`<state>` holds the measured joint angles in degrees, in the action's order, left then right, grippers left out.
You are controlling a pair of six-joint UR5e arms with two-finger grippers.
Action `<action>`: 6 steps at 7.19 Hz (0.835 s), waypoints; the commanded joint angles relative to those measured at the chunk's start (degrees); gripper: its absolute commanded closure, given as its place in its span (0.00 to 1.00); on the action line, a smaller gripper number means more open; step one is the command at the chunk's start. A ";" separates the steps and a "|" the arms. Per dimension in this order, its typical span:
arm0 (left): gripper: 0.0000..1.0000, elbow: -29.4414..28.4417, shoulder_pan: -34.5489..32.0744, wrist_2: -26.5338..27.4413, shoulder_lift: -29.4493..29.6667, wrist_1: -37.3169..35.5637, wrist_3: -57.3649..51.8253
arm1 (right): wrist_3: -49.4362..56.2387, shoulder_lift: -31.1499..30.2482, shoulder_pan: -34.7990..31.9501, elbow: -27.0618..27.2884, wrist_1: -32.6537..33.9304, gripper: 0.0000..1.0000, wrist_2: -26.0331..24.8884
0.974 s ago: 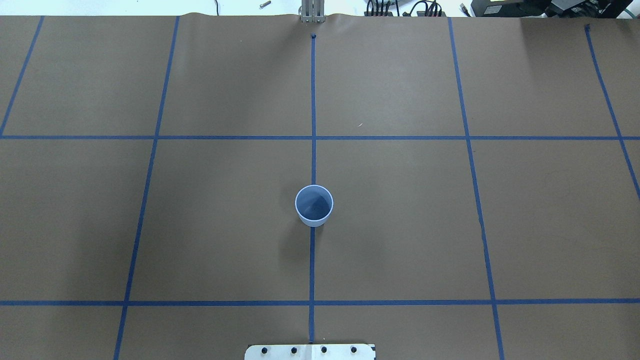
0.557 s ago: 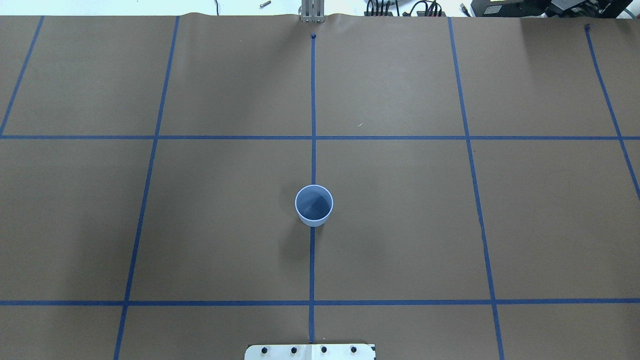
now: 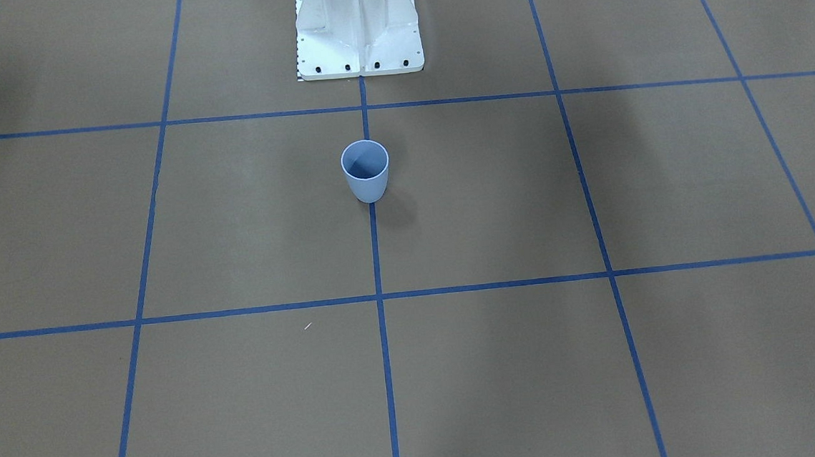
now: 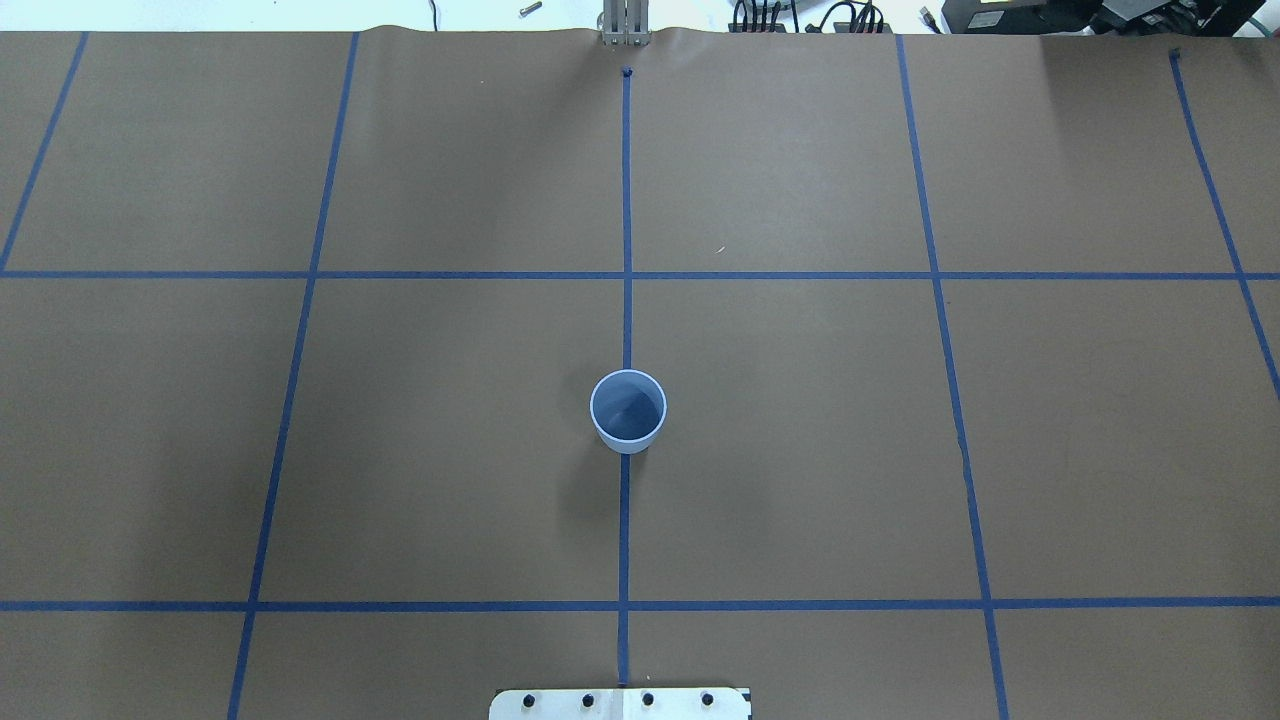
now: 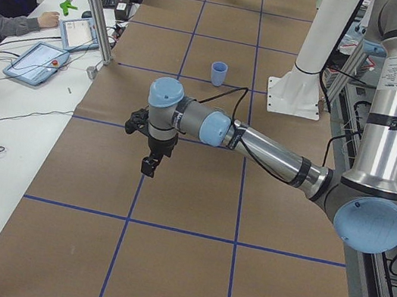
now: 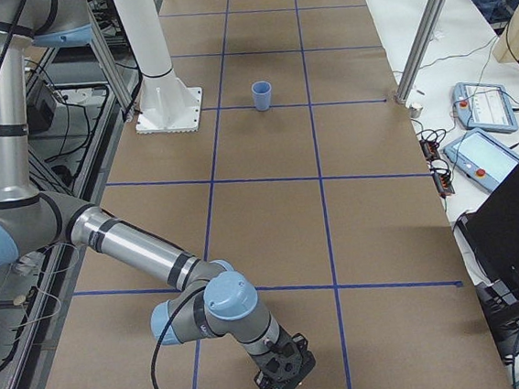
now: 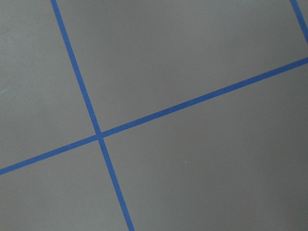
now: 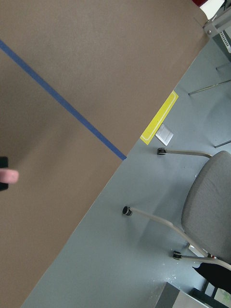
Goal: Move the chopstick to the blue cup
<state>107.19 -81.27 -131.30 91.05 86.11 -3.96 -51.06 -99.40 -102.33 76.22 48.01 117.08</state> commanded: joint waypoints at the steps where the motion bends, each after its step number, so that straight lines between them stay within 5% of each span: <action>1: 0.01 -0.31 0.06 -0.01 0.00 0.02 0.00 | 0.35 -0.62 -0.24 2.42 -0.29 1.00 1.83; 4: 0.01 -0.93 0.06 -0.01 0.00 0.02 0.09 | 1.57 -1.68 -3.04 6.83 0.33 1.00 3.41; 6: 0.01 -1.02 -0.02 -0.01 -0.09 0.02 0.00 | 12.24 -0.97 -8.83 11.71 10.53 1.00 6.23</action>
<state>106.23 -81.26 -131.31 91.00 86.13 -3.90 -44.81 -100.66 -108.23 84.28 52.00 122.14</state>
